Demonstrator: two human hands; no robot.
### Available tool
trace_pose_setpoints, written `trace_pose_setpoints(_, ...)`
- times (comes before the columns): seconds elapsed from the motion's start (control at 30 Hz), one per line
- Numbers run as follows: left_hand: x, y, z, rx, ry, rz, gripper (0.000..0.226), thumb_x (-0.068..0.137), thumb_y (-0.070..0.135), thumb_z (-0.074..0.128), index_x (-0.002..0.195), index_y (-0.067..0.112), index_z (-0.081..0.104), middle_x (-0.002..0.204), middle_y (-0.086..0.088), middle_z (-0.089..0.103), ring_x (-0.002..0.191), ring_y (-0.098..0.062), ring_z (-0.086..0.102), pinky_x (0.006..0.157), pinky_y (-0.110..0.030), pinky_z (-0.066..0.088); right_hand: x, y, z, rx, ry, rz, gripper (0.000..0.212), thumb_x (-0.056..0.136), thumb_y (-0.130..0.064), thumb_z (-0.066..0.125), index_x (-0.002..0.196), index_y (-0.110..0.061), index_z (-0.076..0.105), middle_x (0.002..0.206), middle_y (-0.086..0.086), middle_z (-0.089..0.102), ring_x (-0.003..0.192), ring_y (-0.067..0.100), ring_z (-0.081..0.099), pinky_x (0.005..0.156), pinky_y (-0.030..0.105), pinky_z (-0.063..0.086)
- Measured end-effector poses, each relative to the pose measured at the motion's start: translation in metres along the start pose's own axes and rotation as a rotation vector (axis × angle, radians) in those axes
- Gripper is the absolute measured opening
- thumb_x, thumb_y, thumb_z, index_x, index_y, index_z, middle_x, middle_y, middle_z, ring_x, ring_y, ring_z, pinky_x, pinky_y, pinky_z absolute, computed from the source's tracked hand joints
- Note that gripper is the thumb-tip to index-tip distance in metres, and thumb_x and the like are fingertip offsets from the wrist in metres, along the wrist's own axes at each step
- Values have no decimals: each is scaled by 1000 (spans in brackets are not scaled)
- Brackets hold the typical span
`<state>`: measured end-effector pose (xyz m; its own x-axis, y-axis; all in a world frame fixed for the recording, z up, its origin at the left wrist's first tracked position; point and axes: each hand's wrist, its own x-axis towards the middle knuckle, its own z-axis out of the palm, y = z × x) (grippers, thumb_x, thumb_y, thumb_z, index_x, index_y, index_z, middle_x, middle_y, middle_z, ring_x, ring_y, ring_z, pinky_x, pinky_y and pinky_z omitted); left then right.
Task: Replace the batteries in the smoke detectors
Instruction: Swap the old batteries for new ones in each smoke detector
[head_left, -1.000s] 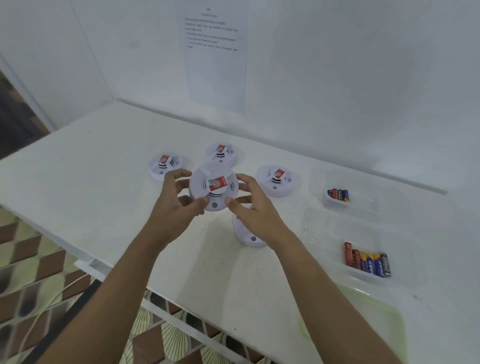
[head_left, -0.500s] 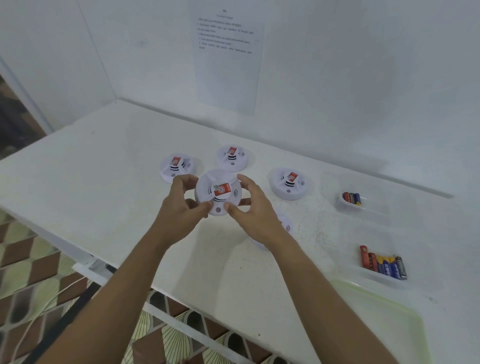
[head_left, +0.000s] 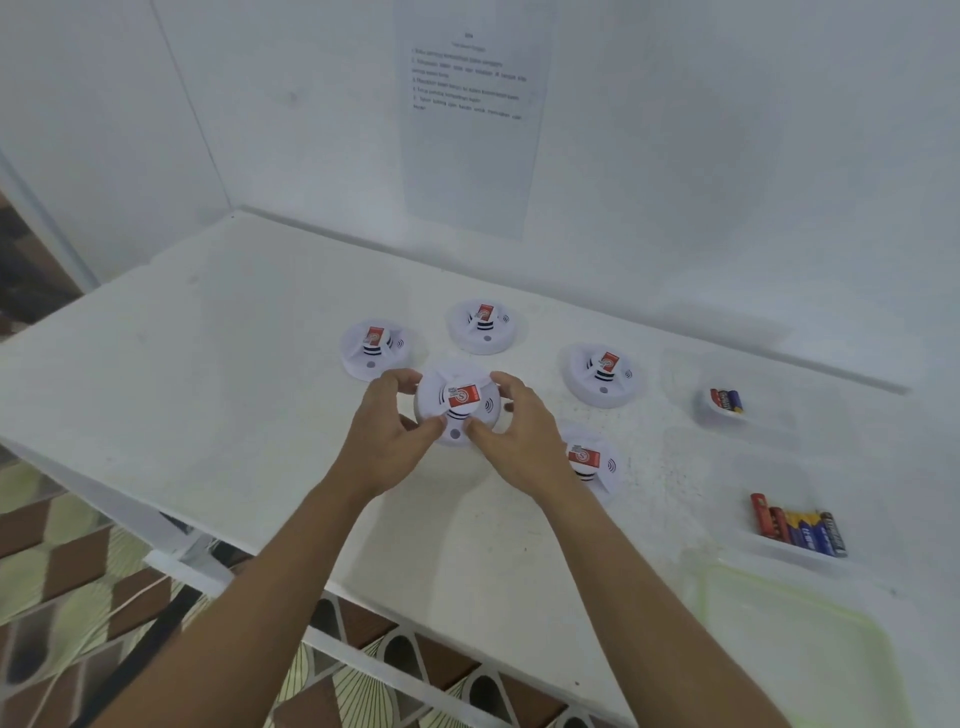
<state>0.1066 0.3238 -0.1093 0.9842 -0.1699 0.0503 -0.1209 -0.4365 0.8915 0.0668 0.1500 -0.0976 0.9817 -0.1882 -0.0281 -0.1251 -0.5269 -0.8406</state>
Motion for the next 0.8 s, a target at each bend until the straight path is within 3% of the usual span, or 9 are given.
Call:
trace_pose_setpoints(0.17,7,-9,1,50,-61,-22,37,86,29,71,118,24,54,115,7,61,88,-6,62,70,-17,46,4,0,5,-76,-36,59,60,90,-24,69,144,-15,45,133,6,55,121,20,52,92,24,39)
trace_pose_setpoints(0.33,9,-18,-1,132,-56,-22,37,86,25,70,121,18,59,112,5,63,98,-10,60,72,-10,40,6,-2,17,-137,-76,106,63,87,-34,69,142,-11,48,132,8,60,121,25,56,103,38,46)
trace_pose_setpoints(0.47,10,-21,-1,169,-73,4,18,87,25,67,104,25,61,101,6,65,92,-12,60,74,-16,44,9,2,27,-130,-57,105,68,72,-52,54,128,-14,57,119,4,66,110,23,59,97,42,50)
trace_pose_setpoints(0.57,12,-25,-4,224,-88,35,30,87,32,66,113,18,64,105,5,65,95,-16,58,81,-28,43,13,3,30,-121,-67,117,78,66,-61,58,130,-17,55,121,4,64,113,26,58,98,48,50)
trace_pose_setpoints(0.67,12,-32,-14,278,-30,15,56,84,48,61,131,17,58,126,2,61,118,-22,52,101,-38,41,14,-5,26,-114,-71,112,73,85,-40,70,148,-18,40,145,7,48,136,27,40,112,44,37)
trace_pose_setpoints(0.8,16,-45,-40,331,135,-23,55,80,46,50,124,16,63,128,-3,63,126,-30,48,104,-43,36,30,-11,23,-90,-18,53,61,94,-28,64,149,-17,39,151,6,41,142,25,31,107,33,29)
